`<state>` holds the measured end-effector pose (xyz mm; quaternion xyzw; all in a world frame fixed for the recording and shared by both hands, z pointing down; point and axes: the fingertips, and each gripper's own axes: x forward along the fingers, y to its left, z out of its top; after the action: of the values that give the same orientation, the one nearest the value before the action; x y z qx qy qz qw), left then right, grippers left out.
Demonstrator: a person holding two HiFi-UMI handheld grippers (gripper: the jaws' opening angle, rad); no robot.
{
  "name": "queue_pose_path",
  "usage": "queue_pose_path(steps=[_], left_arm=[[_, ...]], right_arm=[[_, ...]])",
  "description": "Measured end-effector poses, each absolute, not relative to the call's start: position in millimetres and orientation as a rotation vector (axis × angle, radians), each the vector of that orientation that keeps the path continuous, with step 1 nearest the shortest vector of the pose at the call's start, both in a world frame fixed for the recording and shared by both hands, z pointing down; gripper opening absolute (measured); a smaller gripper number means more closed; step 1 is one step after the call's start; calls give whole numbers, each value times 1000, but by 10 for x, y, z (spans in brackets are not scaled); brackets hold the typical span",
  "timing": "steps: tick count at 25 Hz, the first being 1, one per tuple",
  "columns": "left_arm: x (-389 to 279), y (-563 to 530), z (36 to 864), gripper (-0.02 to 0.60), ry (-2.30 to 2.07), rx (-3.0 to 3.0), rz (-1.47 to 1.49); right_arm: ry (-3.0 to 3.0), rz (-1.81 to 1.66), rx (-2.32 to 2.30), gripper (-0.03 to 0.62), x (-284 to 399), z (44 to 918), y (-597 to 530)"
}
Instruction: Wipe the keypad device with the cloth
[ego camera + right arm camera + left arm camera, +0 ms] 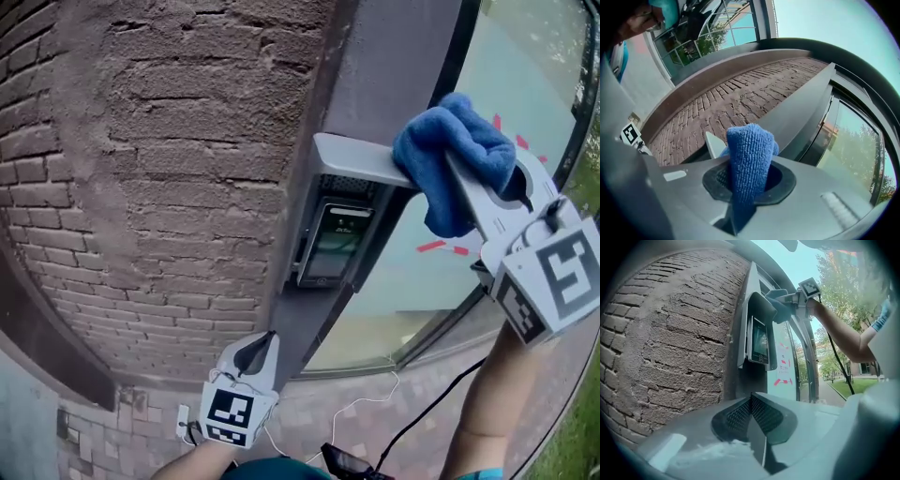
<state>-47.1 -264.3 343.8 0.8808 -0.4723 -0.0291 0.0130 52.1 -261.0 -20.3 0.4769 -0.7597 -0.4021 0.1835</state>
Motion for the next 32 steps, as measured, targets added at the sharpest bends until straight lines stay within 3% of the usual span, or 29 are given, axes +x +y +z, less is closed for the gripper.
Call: queue_pose_path(steps=[11, 21, 26, 32], left_arm=[[-824, -2763, 3332, -6, -1635, 2686, -31], [-1318, -2796, 1614, -8, -1937, 2790, -262], [-1285, -2780, 1656, -8, -1921, 2808, -267], [-1275, -2827, 1985, -8, -1874, 2774, -199]], right_arm=[[-2099, -1200, 1282, 46, -27, -7, -2576], [-2201, -1368, 1102, 44, -730, 5, -2338], [-2296, -1516, 1039, 46, -1051, -61, -2110], [-1971, -1608, 1072, 46, -1200, 476, -2234]])
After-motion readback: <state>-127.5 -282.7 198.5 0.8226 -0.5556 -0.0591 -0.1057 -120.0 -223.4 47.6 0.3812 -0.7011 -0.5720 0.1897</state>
